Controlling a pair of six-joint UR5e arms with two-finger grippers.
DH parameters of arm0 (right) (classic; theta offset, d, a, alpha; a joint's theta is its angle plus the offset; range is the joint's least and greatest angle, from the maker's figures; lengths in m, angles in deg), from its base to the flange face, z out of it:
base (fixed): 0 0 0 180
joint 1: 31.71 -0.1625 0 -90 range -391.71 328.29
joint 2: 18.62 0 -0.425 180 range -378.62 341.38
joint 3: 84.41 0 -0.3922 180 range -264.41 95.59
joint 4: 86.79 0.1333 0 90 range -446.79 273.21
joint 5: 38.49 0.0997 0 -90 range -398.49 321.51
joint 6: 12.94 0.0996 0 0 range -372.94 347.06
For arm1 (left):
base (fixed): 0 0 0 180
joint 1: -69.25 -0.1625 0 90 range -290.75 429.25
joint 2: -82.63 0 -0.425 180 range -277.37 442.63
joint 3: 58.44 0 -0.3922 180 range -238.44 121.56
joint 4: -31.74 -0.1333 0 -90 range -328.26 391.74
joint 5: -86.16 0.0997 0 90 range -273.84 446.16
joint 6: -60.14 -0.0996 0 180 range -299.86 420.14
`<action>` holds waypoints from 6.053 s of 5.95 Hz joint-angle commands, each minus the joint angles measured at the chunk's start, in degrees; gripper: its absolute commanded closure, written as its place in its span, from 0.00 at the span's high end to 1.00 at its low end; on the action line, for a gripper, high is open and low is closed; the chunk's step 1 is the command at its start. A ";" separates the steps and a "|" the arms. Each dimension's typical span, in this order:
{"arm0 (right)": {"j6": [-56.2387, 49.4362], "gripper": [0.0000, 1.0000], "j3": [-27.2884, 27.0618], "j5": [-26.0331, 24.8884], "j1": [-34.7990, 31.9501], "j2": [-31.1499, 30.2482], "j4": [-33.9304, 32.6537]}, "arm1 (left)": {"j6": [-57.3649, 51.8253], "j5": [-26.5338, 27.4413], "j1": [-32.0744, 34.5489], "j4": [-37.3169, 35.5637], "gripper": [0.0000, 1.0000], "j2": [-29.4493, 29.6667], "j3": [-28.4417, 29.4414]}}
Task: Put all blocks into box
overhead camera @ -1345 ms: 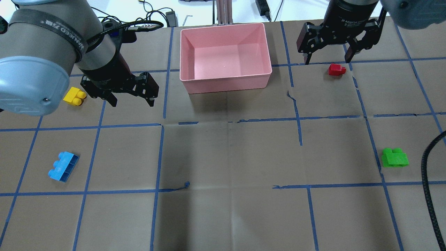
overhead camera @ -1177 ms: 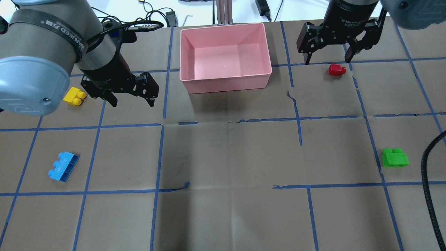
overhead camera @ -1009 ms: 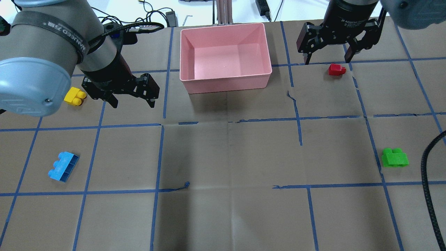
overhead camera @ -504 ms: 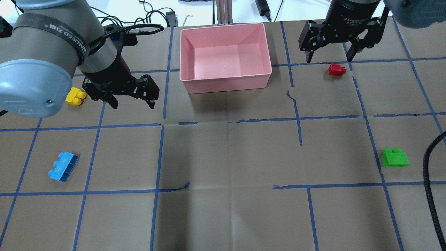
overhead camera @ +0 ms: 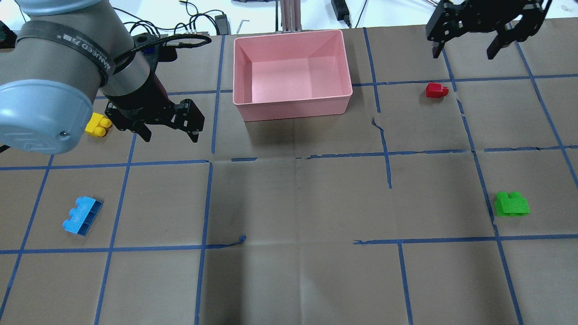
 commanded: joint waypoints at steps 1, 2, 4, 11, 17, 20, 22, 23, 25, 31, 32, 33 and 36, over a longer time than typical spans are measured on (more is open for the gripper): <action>-17.07 1.00 -0.65 -0.02 11.74 0.71 -0.02 | -11.27 0.07 -8.89 0.14 0.99 -0.12 -1.23; -24.30 0.99 -4.83 0.50 19.46 0.72 -0.81 | -18.30 -0.11 -14.79 -0.12 0.99 -0.64 -4.46; -30.70 0.99 -14.85 -0.01 25.16 -3.03 -5.37 | -37.01 0.15 -25.52 -4.49 0.95 -0.47 -11.75; -38.27 0.99 -48.27 0.07 29.03 -7.74 -38.20 | -59.50 1.11 -42.01 -26.57 0.98 14.73 -20.48; -27.99 0.99 -48.64 -0.63 28.94 2.47 -44.23 | -58.89 3.23 -41.74 -27.45 0.80 18.16 -21.54; -27.98 0.90 -48.64 -0.63 28.94 3.88 -44.23 | -58.80 3.23 -41.74 -27.45 0.28 18.34 -21.37; -27.89 0.59 -48.56 -0.55 28.94 3.88 -44.06 | -56.61 3.32 -41.39 -27.45 0.13 17.56 -21.28; -27.98 0.43 -48.55 -0.54 28.94 3.79 -43.97 | -56.52 3.41 -41.04 -27.37 0.12 17.12 -20.84; -27.89 0.40 -46.29 -0.54 28.94 2.74 -43.18 | -54.95 3.41 -40.26 -26.84 0.00 14.93 -20.75; -20.78 0.40 -5.44 -0.54 15.44 3.09 -2.34 | -1.78 -7.30 -9.29 -23.41 0.00 16.89 1.25; -20.51 0.40 -4.62 -0.46 14.02 3.09 -2.13 | 7.38 -8.71 -3.83 -23.41 0.00 23.29 10.10; -20.51 0.40 -4.61 -0.28 13.83 3.18 -2.05 | 13.99 -9.16 1.10 -23.67 0.00 30.40 19.58; -20.51 0.40 -4.70 -0.19 13.83 3.35 -2.04 | 28.89 -9.42 8.17 -24.11 0.09 46.51 41.33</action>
